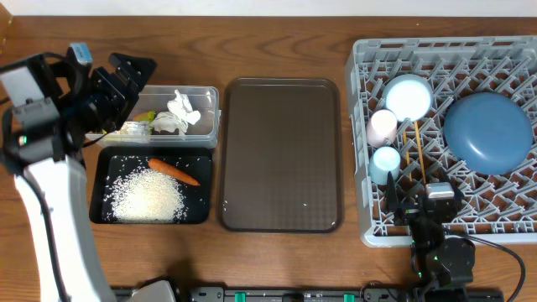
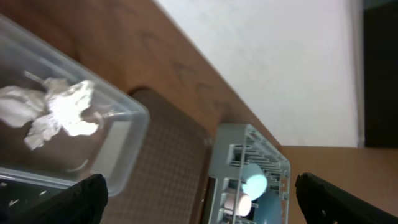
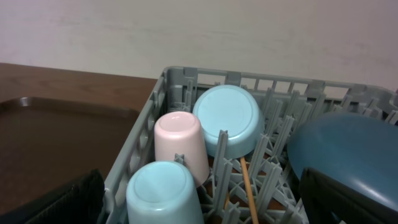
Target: Sort waste into correct bins and load items into the dishwasher rack
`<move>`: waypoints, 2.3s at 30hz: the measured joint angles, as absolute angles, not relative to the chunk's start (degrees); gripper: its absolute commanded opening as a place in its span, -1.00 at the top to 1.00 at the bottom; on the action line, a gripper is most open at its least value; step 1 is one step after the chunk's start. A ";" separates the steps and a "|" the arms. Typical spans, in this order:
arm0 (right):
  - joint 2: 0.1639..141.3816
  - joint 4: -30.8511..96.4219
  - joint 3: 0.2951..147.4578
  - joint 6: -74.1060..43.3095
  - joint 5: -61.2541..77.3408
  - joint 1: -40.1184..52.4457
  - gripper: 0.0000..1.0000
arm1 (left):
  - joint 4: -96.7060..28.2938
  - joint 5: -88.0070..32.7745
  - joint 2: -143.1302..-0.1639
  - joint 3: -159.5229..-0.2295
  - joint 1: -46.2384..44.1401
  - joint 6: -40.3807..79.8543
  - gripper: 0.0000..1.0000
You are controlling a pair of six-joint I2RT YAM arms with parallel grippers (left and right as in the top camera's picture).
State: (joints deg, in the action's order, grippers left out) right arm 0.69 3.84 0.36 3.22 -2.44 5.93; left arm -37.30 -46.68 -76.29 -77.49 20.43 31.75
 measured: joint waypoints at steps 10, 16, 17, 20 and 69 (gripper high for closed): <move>0.69 3.84 0.36 3.22 -2.44 5.93 -0.99 | -37.28 -46.48 -60.69 -77.49 5.89 31.66 -0.96; 0.69 3.84 0.36 3.22 -2.42 5.93 -0.99 | -37.34 -42.28 -51.99 -77.49 -0.95 31.00 -0.96; 0.69 3.84 0.36 3.22 -2.44 5.91 -0.99 | -37.36 -41.43 -50.26 -77.49 -1.43 31.00 -0.97; 0.69 3.84 0.36 3.22 -2.44 5.91 -0.99 | -37.36 -39.27 -43.83 -77.49 -2.07 30.89 -0.97; 0.69 3.86 0.36 3.22 -2.46 5.93 -0.98 | 5.56 -15.77 -0.62 -11.66 -4.23 27.20 -0.97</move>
